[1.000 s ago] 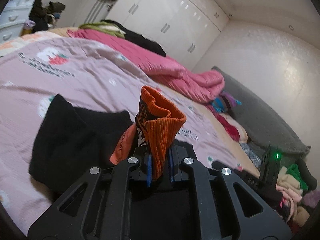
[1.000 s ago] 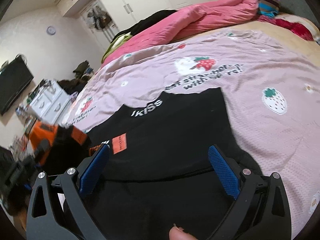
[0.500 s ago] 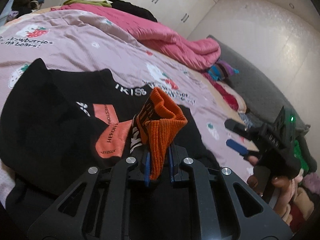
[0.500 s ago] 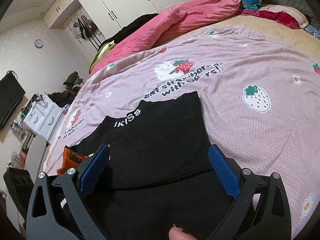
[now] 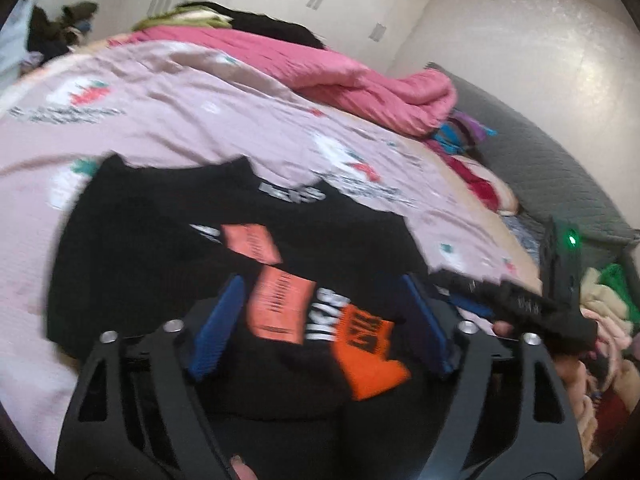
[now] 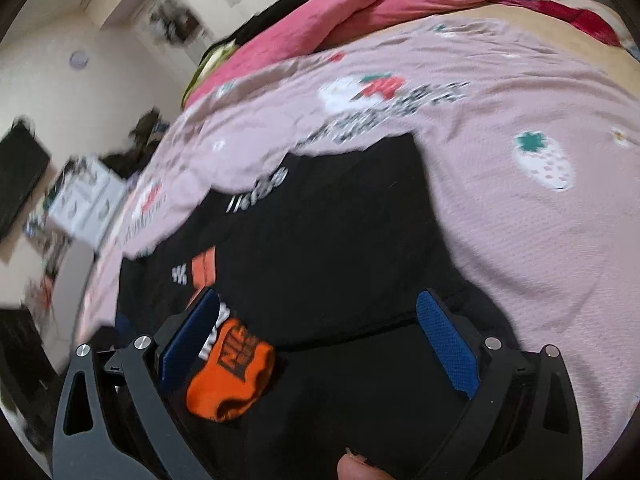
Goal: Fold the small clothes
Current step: 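Grasp the laid orange cuff with the right gripper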
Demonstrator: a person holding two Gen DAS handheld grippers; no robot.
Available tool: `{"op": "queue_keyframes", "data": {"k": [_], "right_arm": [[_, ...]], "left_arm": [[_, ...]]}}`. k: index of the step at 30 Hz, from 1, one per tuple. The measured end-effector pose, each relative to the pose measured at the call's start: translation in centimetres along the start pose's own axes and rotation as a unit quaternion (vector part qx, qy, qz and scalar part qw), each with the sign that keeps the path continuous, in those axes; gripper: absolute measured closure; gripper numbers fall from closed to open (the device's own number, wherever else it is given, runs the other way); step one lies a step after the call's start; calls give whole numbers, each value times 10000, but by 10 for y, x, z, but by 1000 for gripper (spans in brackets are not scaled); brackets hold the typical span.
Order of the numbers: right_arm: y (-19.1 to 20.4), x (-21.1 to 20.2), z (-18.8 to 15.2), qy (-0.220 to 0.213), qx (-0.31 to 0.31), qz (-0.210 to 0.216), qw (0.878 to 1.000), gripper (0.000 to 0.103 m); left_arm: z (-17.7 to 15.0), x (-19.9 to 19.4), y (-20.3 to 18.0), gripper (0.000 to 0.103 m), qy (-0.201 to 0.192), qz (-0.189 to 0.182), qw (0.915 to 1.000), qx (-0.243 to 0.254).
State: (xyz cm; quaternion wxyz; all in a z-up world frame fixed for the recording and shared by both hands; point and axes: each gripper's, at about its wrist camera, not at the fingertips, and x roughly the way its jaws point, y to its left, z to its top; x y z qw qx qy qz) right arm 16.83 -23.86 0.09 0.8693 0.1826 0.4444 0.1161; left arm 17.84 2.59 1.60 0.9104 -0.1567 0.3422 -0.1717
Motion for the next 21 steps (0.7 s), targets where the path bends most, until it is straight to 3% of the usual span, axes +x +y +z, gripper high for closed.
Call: {"op": "queue_keyframes", "data": {"k": [1,2,5,9,12,14,16,21], "right_arm": [[8,6,-5,131,-135,46,9998,9],[13,9,-8,196,-202,84,9996,20],[30,19,-21,388,-379,188,9983,29],[42,33,-36,591,-388,90,9975,38],[47,40,-43,588,-391,62,9975,54],[51,40,-45,487,-441,158,9977,78],[57,35,-46,375,-515,319,9975,92],[80,14,-39,-124,-1137,388,9927,94]], "left_arm": [[2,-3,4,18,-35,152,9999,-4],[4,-6,6,14,-66,257,9996,-16],[8,-17,20,9,-197,556,9982,-86],[13,-30,40,9,-326,702,9966,-266],[17,-41,58,9,-460,772,9947,-504],[19,-46,66,9,-526,790,9936,-615],[19,-52,72,9,-592,825,9923,-706],[22,-65,85,9,-721,823,9899,-906]]}}
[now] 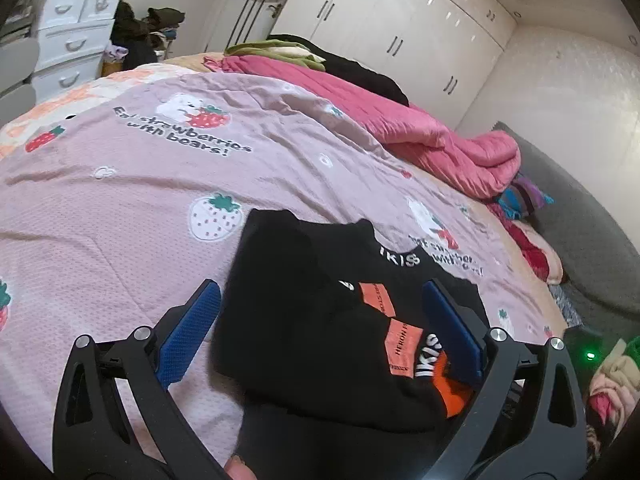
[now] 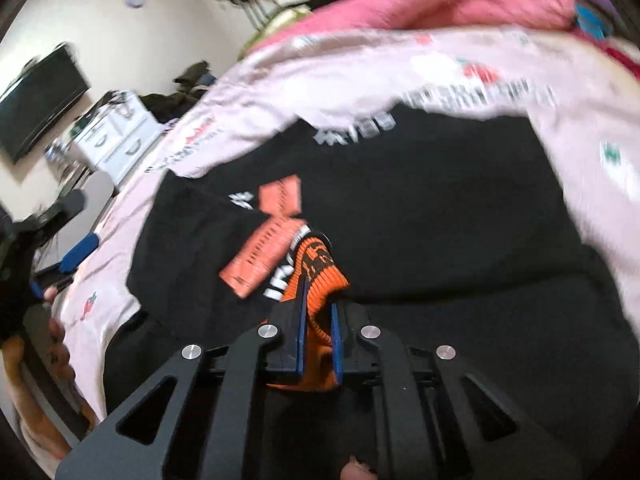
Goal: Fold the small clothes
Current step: 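Grasp the laid orange cuff with the right gripper, then straighten the cuff on the shirt with the right gripper and release it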
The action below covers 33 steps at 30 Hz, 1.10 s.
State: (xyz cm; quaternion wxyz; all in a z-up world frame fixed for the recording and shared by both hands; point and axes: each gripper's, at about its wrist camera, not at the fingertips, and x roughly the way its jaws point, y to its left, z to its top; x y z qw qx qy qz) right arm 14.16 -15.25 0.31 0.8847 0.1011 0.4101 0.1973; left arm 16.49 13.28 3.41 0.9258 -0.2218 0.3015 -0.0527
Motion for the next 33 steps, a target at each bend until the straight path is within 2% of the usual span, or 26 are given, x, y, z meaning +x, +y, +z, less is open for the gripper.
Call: {"op": "queue_keyframes", "data": {"k": [4,10,17,22,28,33], "right_arm": [[13,-17,20,-329,-380,172,9986,95],[28,-35,63,-825,-881,177,9925,95],[7,-44,93,-1234,-1039,-237,9866,95],[-26,-33,94,-1171,-759,-492,9890,95],[-39,-23,89,-1042,-613,-592,9909,95],[-43,-20,85,-968,-554,-671,9915,95]], "left_arm": [[5,-6,7,9,-82,-43,9999,-119],[10,-8,13,9,-144,-46,9996,-227],[18,2,12,9,-115,55,9998,-179],[20,21,2,9,3,215,9998,-39],[14,46,-25,9,248,240,9987,388],[7,66,-41,18,485,230,9966,627]]}}
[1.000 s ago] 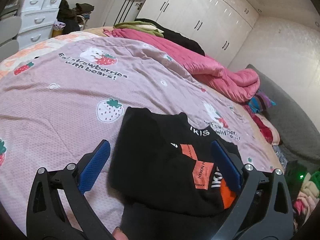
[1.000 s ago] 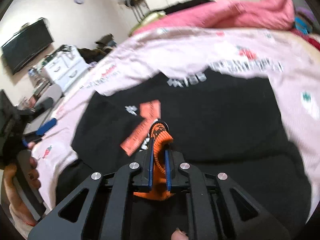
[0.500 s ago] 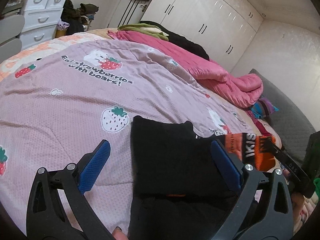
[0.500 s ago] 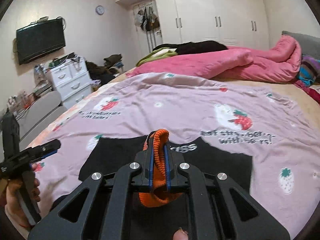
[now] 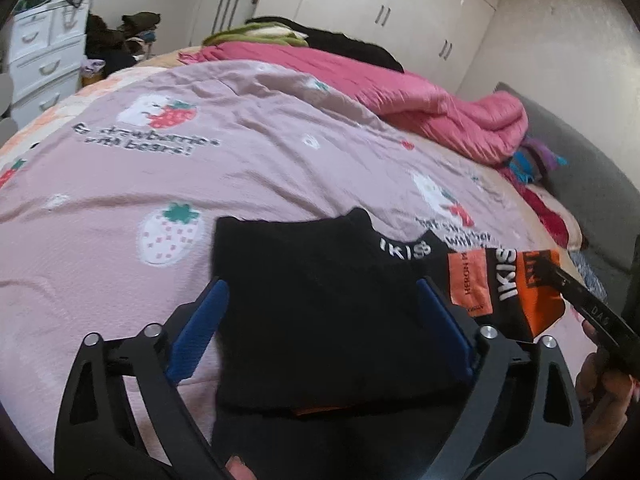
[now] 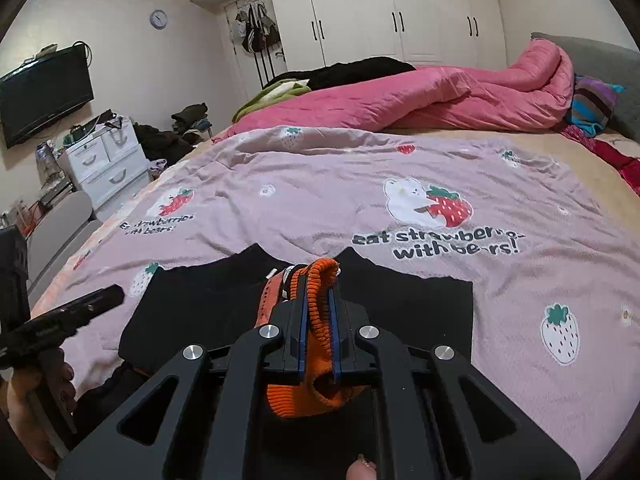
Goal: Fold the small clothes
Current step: 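Straighten the cuff on the shirt with the right gripper and release it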
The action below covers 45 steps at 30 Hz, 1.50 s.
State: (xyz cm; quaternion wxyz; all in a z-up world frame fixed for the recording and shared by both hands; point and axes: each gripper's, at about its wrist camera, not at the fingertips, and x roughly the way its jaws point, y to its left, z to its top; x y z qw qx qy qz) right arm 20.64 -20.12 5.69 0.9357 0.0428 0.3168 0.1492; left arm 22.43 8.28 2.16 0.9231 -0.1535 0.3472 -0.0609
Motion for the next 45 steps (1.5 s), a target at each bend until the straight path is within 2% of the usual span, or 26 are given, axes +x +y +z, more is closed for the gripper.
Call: {"op": "queue_keyframes", "data": {"k": [4,14,18,21,25,28,38,45], "right_arm": [[-3,1,-3,61,49,-77,9999,95],[-8,6,-6,225,57,-244,9994,95],[-12,8,-9,309,104,-281,9991,93],[-17,6,-9,252,206,-316,9990,80],[-19,5,-9,271,200,-367,9988,77],[-14,5,-12,326,150,-288,9989,70],[4,11,-22,550,-36,-63,9985,57],[15,18,-30,746,-224,51,9969,56]], "left_arm": [[-4,15,-8,21,257,-81,9996,85],[-6,29,-11,21,419,-96,9990,92],[-9,32,-13,26,480,-128,9987,107],[-10,34,-16,31,515,-123,9985,134],[-12,35,-17,44,577,-190,9981,127],[-14,37,-17,49,636,-208,9977,133],[-27,51,-12,49,1020,-16,9945,219],[-33,54,-10,49,1078,24,9938,262]]}}
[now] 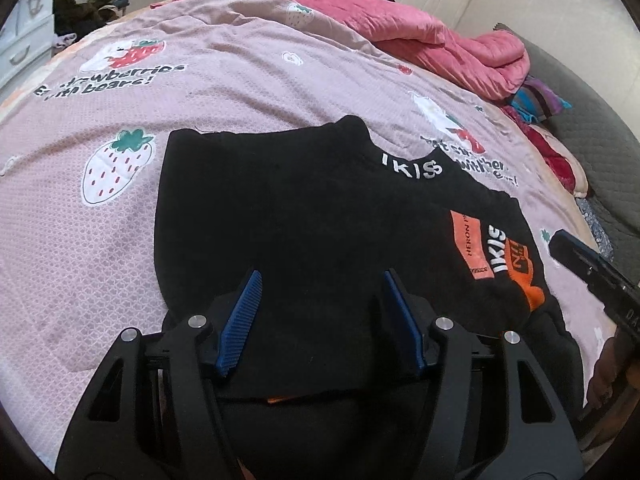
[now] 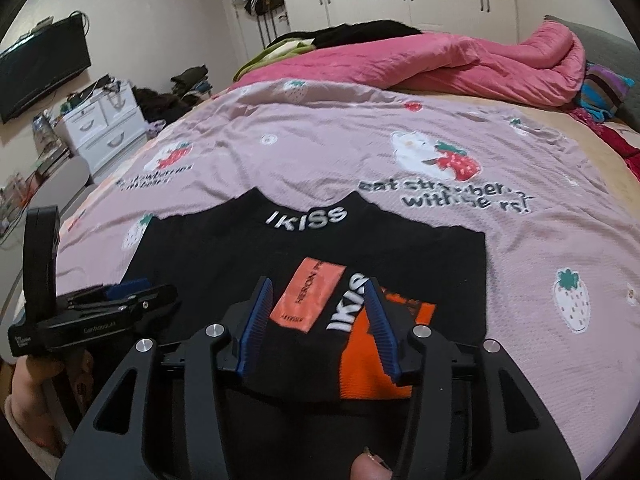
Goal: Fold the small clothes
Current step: 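Straighten the cuff on the shirt with the right gripper and release it, then move both open grippers along the black shirt body to its hem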
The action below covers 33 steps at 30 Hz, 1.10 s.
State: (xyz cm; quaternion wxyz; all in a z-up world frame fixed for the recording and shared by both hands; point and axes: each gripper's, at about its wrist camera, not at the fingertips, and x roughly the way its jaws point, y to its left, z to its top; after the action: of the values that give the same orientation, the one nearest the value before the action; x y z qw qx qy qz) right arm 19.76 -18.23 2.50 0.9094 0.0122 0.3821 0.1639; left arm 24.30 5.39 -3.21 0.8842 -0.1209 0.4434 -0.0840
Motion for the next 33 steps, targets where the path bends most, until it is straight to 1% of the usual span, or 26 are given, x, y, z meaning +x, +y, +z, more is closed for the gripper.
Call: {"op": "queue_keyframes", "data": {"k": [5,10,12,16,17,19,23,25,28,33], "right_arm": [[12,15,-9,290,-119,117,9994,55],[16,26,-16,507,-203,132,9984,53],[13,34,-20,656,-188,60,9977,53],[-1,49,-29,988,-102,-244,9948,52],[-5,51,-31,1025,-41,-218,9945,52],[-9,50,-32,1016,28,-131,9947,52],[-12,49,-31,1029,106,-98,9946,51],[-13,47,-31,1010,146,-96,9947,51],[-14,43,-29,978,196,-115,9949,48],[-16,38,-29,911,290,-118,9954,48]], "left_arm": [[-1,0,2,49,16,-33,10000,-32],[-2,-2,4,49,29,-84,9999,-74],[-3,-2,4,49,28,-87,9999,-73],[-5,-3,4,49,24,-72,10000,-56],[-5,-3,4,49,24,-80,9999,-59],[-6,-4,5,49,26,-92,9999,-64],[-6,-4,6,49,19,-88,9999,-51],[-7,-5,6,49,-3,-78,9999,-70],[-8,-7,8,49,-49,-108,9998,-169],[-7,-9,11,48,-44,-174,9995,-262]]}}
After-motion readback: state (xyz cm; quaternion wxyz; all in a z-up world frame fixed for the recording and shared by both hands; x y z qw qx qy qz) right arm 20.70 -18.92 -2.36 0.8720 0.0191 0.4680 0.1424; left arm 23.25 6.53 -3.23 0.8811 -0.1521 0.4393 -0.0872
